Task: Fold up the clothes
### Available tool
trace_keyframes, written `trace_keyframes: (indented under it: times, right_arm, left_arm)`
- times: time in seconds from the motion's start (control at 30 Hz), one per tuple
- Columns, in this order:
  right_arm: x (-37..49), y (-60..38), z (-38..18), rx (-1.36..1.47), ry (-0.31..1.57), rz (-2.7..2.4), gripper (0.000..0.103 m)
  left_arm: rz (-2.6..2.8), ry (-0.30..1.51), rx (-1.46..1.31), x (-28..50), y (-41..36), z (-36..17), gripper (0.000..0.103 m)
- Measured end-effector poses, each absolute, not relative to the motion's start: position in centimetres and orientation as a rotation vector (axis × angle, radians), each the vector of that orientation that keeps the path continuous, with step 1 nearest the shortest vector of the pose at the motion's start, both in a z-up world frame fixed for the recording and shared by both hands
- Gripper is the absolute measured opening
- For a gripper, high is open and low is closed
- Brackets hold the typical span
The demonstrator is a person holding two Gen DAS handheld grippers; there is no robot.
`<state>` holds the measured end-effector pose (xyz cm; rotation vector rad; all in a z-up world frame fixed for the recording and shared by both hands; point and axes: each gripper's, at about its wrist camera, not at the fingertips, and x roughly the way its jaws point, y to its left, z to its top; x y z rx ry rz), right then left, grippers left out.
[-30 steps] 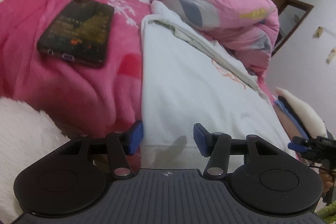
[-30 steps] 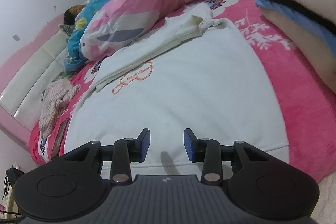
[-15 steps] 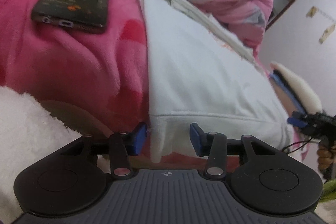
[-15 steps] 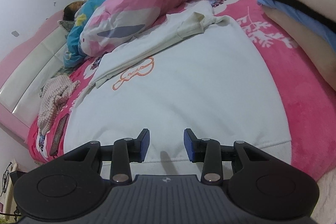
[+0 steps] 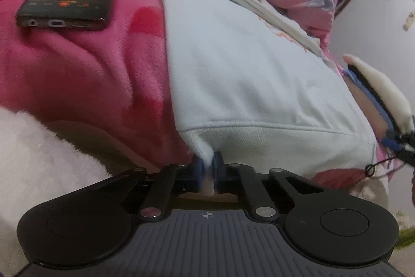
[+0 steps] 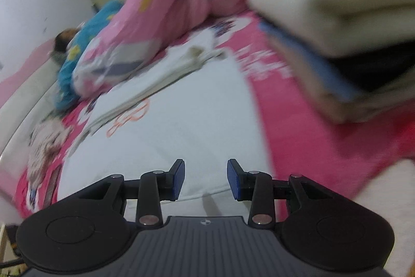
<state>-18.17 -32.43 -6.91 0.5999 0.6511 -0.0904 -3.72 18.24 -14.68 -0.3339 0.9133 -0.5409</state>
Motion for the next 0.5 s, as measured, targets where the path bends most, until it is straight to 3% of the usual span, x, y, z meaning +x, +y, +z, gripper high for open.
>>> trace_keyframes:
  times: [0.43, 0.5]
  right_arm:
    - [-19.2, -37.8, -12.7, 0.914, 0.725, 0.019, 0.039]
    - [-19.0, -37.5, -13.2, 0.922, 0.743, 0.078, 0.034]
  left_arm:
    - [-0.513, 0.758, -0.5, -6.2, 19.5, -9.3, 0.004]
    - [-0.512, 0.748, -0.507, -6.1, 19.3, -9.1, 0.004]
